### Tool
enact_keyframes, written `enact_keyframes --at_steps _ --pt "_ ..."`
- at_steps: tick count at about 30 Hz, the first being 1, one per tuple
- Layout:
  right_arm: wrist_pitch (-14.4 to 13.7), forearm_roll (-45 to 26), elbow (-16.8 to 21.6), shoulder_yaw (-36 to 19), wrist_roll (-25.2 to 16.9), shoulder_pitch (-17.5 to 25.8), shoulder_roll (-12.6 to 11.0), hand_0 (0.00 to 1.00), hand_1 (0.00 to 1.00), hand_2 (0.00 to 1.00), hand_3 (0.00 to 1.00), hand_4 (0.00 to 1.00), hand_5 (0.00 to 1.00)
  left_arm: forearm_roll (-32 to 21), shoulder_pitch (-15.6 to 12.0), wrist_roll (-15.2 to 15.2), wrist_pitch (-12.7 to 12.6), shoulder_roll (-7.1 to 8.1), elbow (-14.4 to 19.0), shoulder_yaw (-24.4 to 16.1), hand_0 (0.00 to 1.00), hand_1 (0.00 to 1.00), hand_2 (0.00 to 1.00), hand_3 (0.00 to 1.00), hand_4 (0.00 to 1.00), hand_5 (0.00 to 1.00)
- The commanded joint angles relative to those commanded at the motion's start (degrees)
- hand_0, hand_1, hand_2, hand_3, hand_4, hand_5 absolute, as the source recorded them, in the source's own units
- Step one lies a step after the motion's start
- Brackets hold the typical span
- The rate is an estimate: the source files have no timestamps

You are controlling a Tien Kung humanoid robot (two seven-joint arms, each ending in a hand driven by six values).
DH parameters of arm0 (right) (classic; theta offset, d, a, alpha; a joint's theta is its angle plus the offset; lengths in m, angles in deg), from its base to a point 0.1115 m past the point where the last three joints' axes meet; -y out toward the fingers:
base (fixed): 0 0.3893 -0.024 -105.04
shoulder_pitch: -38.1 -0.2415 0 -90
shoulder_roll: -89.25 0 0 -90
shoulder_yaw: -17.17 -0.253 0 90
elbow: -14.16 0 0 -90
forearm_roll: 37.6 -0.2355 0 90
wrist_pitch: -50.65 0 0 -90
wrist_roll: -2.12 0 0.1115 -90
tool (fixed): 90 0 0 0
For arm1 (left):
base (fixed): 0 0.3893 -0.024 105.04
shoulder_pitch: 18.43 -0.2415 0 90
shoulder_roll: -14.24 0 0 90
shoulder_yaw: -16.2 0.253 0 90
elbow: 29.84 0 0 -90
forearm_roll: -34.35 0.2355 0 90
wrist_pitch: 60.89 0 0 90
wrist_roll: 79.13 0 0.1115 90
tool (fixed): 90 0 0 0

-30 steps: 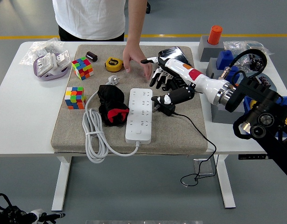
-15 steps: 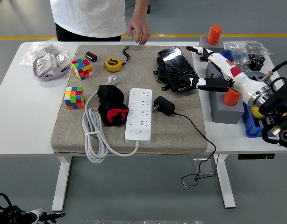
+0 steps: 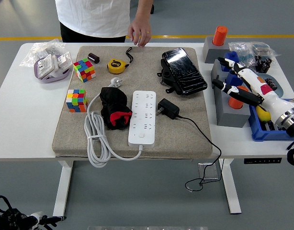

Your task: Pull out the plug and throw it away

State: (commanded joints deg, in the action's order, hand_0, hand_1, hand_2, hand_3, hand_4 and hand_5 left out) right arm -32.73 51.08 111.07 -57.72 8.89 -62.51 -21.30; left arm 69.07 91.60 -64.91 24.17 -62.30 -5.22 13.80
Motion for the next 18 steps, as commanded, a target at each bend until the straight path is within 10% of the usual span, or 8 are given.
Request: enact_keyframes --at_steps 18 --pt "-0.3 -2.7 3.3 -3.7 -1.8 3.2 2.6 0.998 0.998 0.998 0.998 0.998 0.984 -0.3 -0.6 -0.2 0.1 -0.54 0.0 0.3 0.533 0.664 0.693 0.670 0.828 0.717"
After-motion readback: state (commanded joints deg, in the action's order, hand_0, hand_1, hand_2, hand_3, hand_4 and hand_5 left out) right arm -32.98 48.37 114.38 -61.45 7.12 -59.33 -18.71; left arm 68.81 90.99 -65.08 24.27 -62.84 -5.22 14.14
